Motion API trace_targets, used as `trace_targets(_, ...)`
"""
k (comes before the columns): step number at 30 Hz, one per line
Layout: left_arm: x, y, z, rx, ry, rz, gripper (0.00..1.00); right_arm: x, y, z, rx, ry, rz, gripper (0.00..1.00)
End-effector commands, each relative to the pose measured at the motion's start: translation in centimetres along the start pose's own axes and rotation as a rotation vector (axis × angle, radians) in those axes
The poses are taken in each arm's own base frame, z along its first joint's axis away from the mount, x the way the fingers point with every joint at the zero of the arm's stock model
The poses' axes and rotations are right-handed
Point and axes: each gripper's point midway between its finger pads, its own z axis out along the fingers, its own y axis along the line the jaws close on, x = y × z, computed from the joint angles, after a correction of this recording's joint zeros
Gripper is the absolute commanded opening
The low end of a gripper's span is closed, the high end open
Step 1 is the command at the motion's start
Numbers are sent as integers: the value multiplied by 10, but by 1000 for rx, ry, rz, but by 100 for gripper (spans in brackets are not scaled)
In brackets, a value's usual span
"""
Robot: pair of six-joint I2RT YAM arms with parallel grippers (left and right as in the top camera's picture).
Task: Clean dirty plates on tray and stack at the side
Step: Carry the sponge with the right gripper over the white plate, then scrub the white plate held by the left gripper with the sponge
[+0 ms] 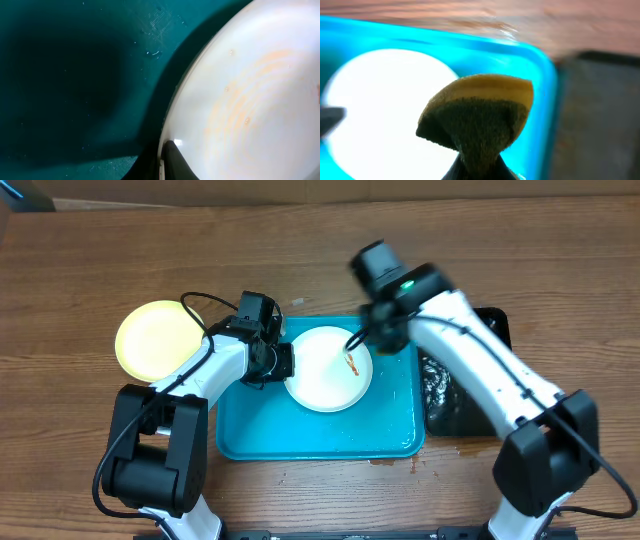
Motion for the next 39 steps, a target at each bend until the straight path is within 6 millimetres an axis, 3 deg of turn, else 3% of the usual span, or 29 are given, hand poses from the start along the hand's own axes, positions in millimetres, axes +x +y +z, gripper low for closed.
trace_targets(1,3,4,6,-24,15,-4,9,0,16,-1,32,-62,-43,4)
trace_targets(5,4,4,6,-25,19,-5,9,2,30,5,78,-107,-74,4)
trace_targets(9,5,5,6,-26,21,-6,9,10,35,24,116,-80,-104,4)
trace_targets(14,5,5,6,-26,21,-6,10,21,33,57,169,-18,-127,4)
trace_targets(19,5,5,6,-26,22,-6,10,25,22,76,255,-2,-145,4)
trace_targets(29,5,5,6,-26,22,-6,13,40,24,95,240,33,-102,4)
trace_targets(34,5,5,6,-26,22,-6,13,48,21,104,245,40,-105,12)
trace_targets(39,5,5,6,-26,22,-6,14,54,22,110,232,47,-74,13)
